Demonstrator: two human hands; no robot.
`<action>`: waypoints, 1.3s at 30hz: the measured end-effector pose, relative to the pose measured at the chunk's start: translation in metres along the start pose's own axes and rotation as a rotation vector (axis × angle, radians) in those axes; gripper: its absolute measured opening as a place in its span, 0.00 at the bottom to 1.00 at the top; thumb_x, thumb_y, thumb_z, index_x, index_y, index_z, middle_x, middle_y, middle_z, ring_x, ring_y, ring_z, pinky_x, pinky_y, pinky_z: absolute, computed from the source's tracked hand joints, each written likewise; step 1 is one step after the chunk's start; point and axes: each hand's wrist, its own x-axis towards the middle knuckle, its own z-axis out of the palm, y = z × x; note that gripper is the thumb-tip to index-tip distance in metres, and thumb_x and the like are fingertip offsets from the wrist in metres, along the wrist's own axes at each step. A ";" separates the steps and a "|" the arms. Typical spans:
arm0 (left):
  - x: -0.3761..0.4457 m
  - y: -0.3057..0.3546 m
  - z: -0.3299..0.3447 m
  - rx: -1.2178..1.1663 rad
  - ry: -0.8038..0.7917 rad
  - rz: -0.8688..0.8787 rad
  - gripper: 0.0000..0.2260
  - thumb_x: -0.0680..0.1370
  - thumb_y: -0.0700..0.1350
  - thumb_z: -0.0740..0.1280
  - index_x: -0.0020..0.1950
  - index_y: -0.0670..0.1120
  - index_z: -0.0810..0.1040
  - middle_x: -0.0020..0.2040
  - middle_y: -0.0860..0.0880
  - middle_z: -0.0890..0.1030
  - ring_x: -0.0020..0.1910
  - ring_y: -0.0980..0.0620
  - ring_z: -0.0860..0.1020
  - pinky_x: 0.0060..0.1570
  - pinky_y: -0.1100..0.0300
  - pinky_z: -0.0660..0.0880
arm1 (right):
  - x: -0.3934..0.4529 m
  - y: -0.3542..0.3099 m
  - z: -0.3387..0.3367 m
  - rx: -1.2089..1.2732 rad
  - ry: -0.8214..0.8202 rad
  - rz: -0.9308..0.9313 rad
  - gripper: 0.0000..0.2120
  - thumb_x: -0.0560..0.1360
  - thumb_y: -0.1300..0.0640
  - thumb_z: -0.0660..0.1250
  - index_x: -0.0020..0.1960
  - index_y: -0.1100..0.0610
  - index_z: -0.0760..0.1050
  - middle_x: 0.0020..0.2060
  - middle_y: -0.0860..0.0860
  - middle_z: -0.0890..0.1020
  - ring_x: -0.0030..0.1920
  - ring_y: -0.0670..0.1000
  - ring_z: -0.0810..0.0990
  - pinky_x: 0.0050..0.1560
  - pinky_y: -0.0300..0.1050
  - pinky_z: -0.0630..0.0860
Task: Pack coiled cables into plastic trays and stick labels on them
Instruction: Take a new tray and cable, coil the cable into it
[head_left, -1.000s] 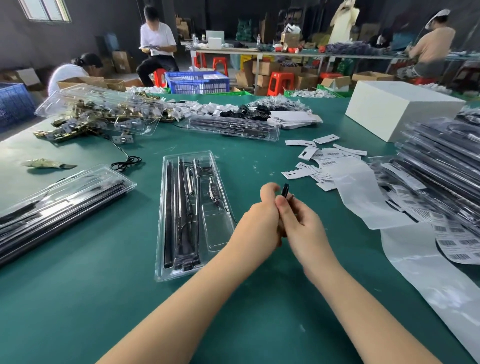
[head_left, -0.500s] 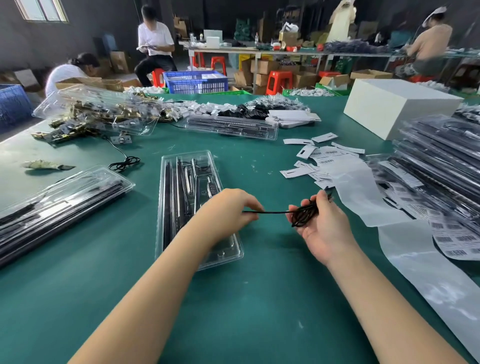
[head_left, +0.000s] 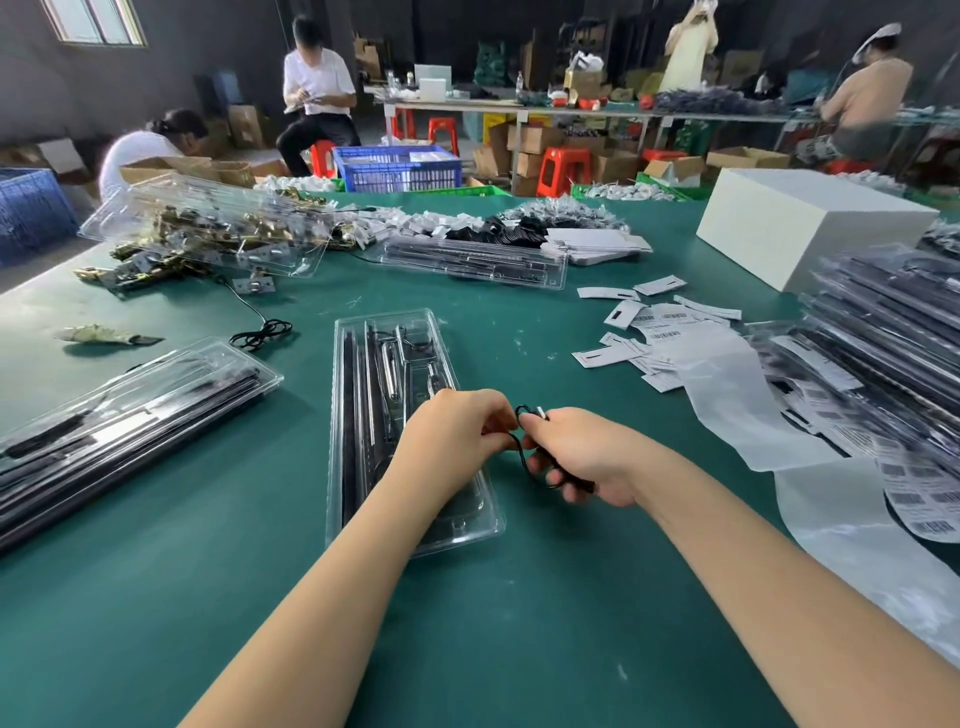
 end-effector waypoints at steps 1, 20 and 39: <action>0.000 0.000 0.000 0.005 0.010 0.001 0.05 0.72 0.45 0.73 0.47 0.50 0.81 0.42 0.55 0.84 0.46 0.53 0.81 0.49 0.54 0.77 | 0.000 0.000 -0.001 -0.060 0.004 -0.013 0.15 0.82 0.46 0.54 0.44 0.55 0.69 0.30 0.50 0.75 0.23 0.45 0.67 0.22 0.34 0.62; 0.005 -0.026 -0.009 -0.404 -0.090 -0.195 0.13 0.74 0.44 0.69 0.59 0.51 0.82 0.48 0.61 0.82 0.48 0.67 0.79 0.55 0.67 0.74 | 0.039 0.001 0.029 -0.048 0.461 -0.385 0.15 0.82 0.46 0.56 0.39 0.52 0.68 0.45 0.56 0.73 0.42 0.52 0.71 0.40 0.43 0.67; -0.001 -0.017 0.003 -0.317 0.120 -0.143 0.06 0.68 0.44 0.74 0.43 0.52 0.85 0.36 0.57 0.83 0.39 0.56 0.81 0.44 0.57 0.77 | 0.040 0.004 0.026 0.027 0.474 -0.515 0.13 0.74 0.48 0.70 0.42 0.58 0.73 0.38 0.53 0.80 0.41 0.55 0.81 0.42 0.53 0.82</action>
